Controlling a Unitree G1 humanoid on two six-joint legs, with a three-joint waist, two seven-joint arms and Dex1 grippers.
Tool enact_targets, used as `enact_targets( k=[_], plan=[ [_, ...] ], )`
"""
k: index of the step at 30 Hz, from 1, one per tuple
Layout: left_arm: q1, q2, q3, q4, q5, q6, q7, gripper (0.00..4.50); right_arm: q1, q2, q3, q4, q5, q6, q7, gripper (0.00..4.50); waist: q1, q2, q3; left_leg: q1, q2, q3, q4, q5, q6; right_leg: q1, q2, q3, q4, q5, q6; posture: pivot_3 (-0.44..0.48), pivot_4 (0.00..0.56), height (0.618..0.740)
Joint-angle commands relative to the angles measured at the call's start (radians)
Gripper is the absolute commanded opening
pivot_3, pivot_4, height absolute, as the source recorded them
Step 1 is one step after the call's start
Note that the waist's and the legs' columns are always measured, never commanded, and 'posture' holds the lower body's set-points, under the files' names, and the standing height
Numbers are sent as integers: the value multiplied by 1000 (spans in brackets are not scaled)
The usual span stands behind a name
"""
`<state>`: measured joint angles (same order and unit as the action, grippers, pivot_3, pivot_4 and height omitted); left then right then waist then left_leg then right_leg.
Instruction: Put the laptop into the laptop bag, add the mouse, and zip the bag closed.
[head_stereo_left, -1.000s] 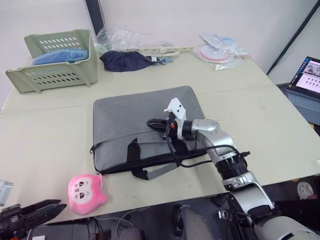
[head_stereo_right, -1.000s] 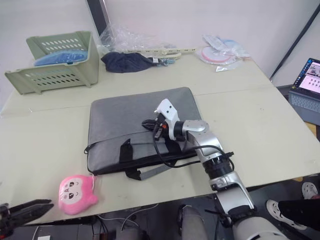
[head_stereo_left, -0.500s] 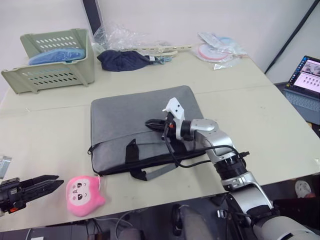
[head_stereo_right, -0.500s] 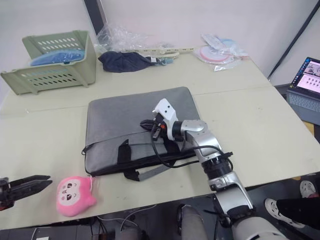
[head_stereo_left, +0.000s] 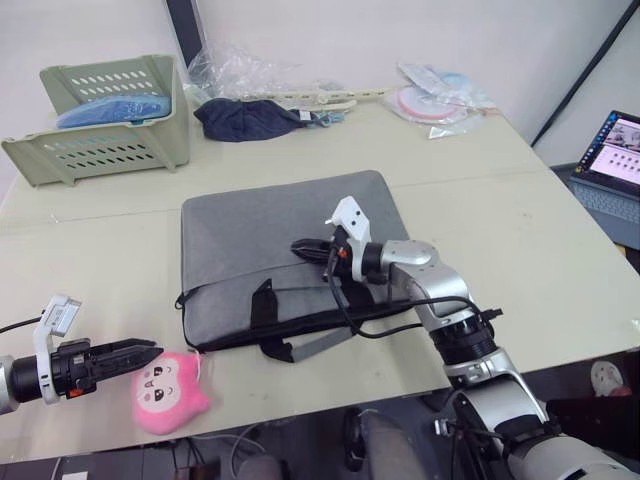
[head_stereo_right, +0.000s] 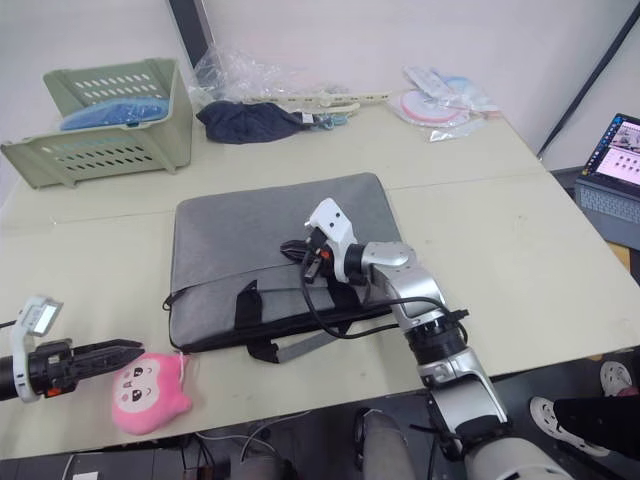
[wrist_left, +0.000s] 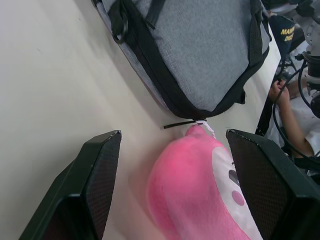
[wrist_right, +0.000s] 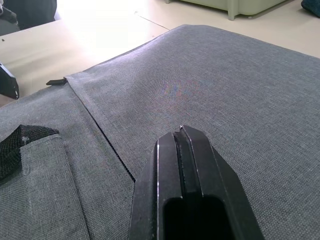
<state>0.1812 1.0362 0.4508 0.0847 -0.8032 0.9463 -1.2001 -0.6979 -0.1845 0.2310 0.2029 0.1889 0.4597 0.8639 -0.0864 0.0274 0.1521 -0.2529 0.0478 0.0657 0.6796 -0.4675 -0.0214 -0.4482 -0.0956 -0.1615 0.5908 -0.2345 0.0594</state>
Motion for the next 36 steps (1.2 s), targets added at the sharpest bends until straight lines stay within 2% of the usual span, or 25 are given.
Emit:
enact_targets(
  k=[1, 11, 15, 23, 30, 36],
  plan=[
    [39, 4, 40, -36, -6, 9, -19, 3618, 62, -13, 50, 57, -24, 67, 0, 0, 0, 0, 0, 0, 0, 0, 0, 0, 0, 0, 0, 0, 0, 0, 0, 0, 150, 740],
    [268, -52, 209, -234, -80, 102, -5, 3618, 68, -10, 50, 56, -19, 69, -1, 0, 0, 0, 0, 0, 0, 0, 0, 0, 0, 0, 0, 0, 0, 0, 0, 0, 150, 740],
    [374, -129, 286, -364, -133, 152, 40, 3618, 63, -5, 54, 67, -21, 63, 1, 0, 2, 0, 0, 0, 1, -1, 0, 0, -1, 0, 0, 1, -1, 0, 0, 0, 150, 740],
    [509, -218, 303, -487, -169, 160, 52, 3618, 58, 0, 59, 73, -21, 61, 7, 0, 3, -1, 0, 0, 1, -1, 0, -1, -2, 0, 0, 2, -1, -1, -1, 0, 150, 740],
    [559, -203, 340, -436, -137, 130, 20, 3618, 62, -1, 65, 55, -18, 68, 12, 0, 3, -1, 0, 0, 2, -1, 0, -1, -2, 0, 0, 1, -1, -1, -1, 0, 150, 740],
    [601, -138, 392, -303, -69, 69, -60, 3618, 66, -5, 64, 47, -17, 73, 11, 0, 2, -1, 0, 0, 2, -1, 0, -1, -2, -1, 0, 0, 0, -2, -3, 0, 150, 740]
  ],
)
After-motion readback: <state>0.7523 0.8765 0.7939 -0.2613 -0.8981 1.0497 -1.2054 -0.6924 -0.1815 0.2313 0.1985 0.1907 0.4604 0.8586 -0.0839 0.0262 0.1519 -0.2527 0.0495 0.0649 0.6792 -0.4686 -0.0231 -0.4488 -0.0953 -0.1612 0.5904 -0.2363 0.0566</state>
